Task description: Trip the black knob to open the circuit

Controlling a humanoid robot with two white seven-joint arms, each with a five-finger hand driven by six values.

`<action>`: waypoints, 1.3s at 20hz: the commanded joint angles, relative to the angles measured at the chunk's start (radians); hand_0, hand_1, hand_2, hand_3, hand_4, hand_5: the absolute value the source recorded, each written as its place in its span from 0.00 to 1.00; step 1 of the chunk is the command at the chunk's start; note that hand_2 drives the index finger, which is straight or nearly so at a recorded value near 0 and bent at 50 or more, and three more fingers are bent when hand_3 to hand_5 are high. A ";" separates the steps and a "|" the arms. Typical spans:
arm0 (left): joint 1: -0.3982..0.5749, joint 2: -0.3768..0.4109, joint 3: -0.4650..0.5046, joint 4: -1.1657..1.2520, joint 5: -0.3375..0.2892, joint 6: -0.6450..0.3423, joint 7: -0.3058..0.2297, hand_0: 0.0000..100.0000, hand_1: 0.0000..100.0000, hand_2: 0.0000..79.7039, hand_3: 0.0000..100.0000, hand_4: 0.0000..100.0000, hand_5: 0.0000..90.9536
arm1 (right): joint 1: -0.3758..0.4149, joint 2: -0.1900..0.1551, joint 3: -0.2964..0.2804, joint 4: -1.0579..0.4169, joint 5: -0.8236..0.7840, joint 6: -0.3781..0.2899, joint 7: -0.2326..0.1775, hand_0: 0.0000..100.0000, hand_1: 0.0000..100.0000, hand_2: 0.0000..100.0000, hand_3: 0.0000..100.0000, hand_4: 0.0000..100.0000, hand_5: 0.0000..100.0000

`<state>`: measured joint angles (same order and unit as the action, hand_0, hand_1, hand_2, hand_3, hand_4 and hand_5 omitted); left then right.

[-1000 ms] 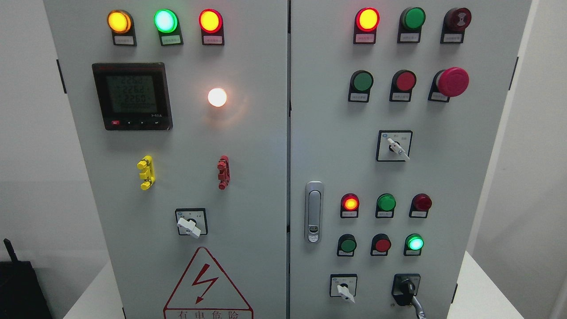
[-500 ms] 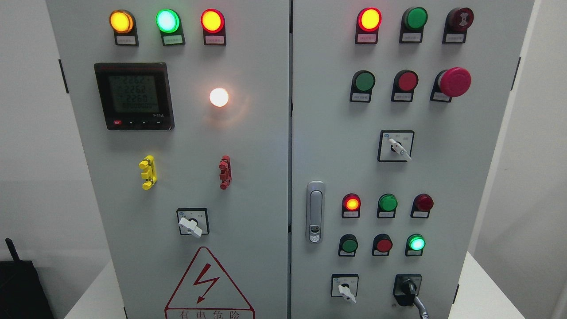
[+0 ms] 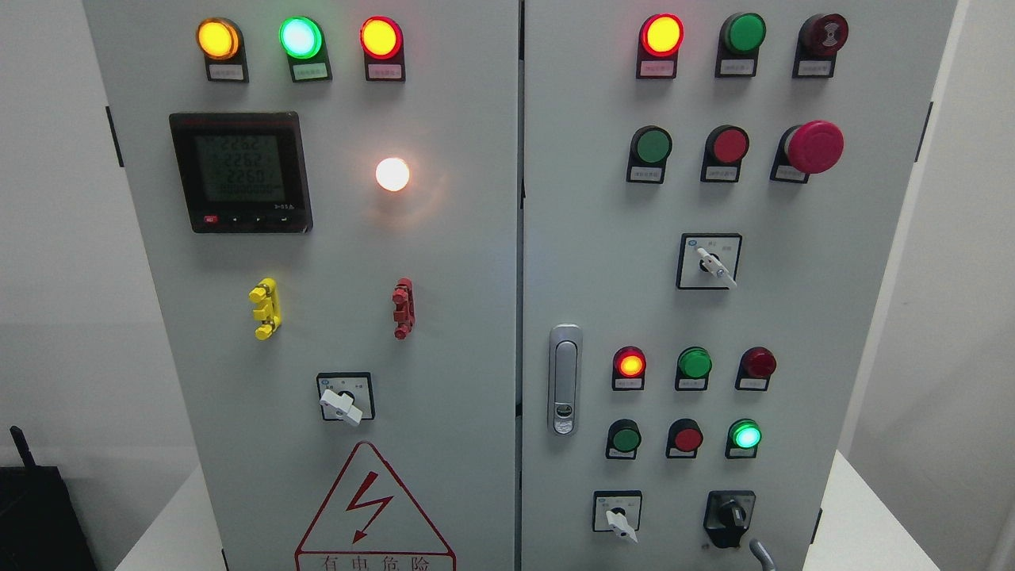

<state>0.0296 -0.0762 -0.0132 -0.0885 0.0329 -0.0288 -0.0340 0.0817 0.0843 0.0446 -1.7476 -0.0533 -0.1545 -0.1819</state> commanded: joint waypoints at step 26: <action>0.000 0.000 0.001 0.001 0.002 0.001 0.000 0.12 0.39 0.00 0.00 0.00 0.00 | 0.228 -0.023 0.023 -0.199 -0.108 -0.040 0.018 0.10 0.00 0.02 0.21 0.13 0.02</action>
<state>0.0296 -0.0762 -0.0132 -0.0885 0.0329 -0.0288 -0.0341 0.3070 0.0629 0.0598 -1.9177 -0.1590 -0.1769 -0.1767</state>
